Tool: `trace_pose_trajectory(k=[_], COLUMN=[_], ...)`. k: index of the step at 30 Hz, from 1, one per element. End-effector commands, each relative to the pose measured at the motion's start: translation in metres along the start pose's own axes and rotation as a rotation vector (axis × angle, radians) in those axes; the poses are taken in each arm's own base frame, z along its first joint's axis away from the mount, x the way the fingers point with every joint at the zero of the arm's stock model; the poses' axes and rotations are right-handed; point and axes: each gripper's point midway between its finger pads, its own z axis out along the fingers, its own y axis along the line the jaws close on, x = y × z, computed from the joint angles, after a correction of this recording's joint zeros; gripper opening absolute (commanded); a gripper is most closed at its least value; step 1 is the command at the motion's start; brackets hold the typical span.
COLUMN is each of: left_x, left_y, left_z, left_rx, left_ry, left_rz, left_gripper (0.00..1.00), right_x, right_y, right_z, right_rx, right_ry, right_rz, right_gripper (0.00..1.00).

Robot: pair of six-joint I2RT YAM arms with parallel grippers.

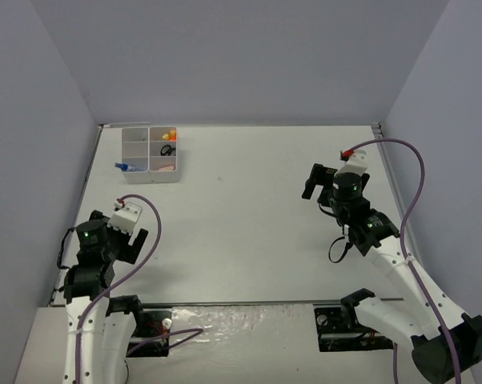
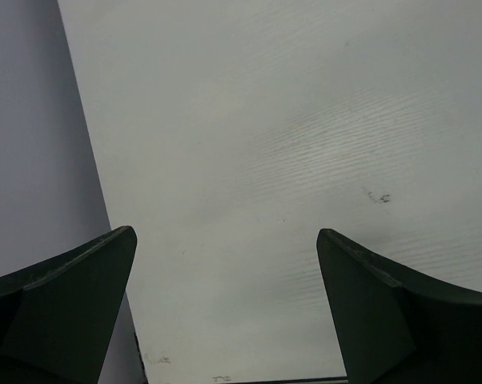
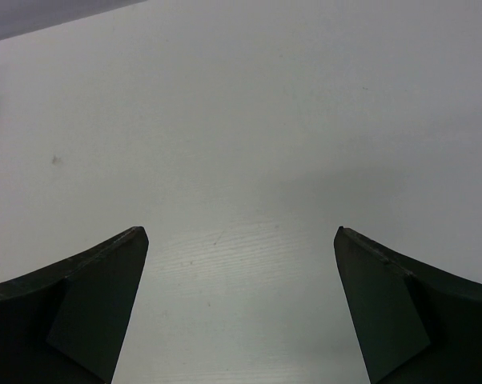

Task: Sort the stationery into containers
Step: Reset both arms

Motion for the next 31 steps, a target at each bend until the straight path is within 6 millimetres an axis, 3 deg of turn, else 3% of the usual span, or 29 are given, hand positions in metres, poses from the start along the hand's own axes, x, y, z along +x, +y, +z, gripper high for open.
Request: trace_pose_trajectory(k=[1,18,31], left_x=[-0.012,-0.003,-0.003], left_y=[0.035,0.022,0.018], left_z=[-0.008,-0.009,-0.008], left_rx=[-0.200,-0.142,-0.122], left_ry=[-0.072,-0.079,-0.082], left_rz=[-0.054,-0.034,-0.027], left_gripper=[0.95,0.95,0.95], right_x=[-0.014,-0.017,-0.035], right_y=[-0.003,-0.004,-0.013], right_z=[-0.004,-0.006,-0.028], right_rx=[0.018,0.015,0.014], right_ry=[-0.071,-0.080,-0.185], right_rz=[0.047,0.031,0.062], right_gripper=[1.00,1.00,0.99])
